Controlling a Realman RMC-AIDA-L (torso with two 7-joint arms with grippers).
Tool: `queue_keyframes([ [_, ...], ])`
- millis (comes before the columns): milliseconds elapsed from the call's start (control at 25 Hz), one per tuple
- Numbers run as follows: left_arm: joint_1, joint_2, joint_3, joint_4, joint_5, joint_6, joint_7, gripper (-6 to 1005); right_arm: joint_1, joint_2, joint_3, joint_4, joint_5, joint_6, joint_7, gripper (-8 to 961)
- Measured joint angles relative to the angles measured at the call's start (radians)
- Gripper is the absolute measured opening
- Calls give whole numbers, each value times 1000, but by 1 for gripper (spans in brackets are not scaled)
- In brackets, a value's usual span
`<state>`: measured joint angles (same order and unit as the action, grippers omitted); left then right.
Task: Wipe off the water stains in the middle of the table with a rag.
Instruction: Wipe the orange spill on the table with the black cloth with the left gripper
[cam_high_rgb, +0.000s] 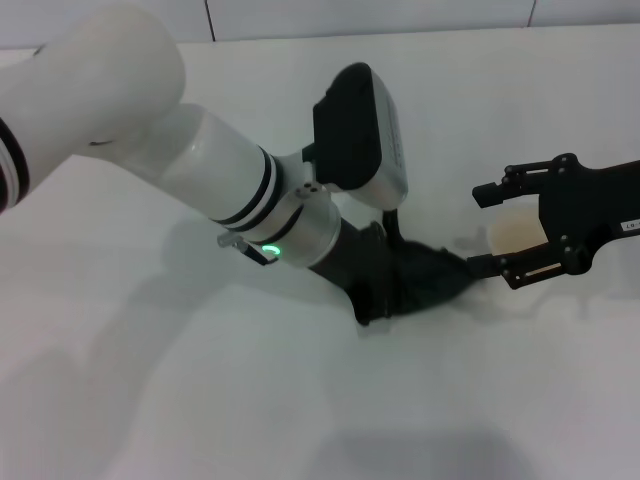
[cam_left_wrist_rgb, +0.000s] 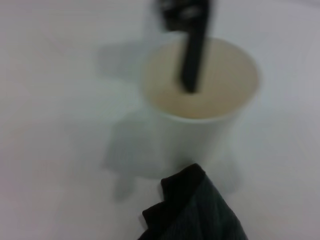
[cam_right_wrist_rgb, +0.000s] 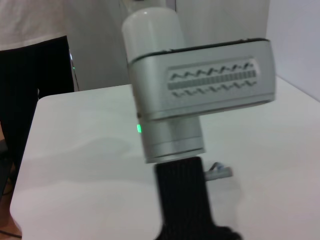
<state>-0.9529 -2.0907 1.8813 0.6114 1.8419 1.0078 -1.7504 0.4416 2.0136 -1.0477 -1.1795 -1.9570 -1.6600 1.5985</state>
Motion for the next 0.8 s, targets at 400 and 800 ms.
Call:
queue_keyframes([
  [400,23,2,-1,40,31,58,-7,72,-2,1,0,0,1,-3,1,825],
  [800,22,5,-186,-16,171,-59,-99,72,-4,0,1,-2,11,0,-1,825],
])
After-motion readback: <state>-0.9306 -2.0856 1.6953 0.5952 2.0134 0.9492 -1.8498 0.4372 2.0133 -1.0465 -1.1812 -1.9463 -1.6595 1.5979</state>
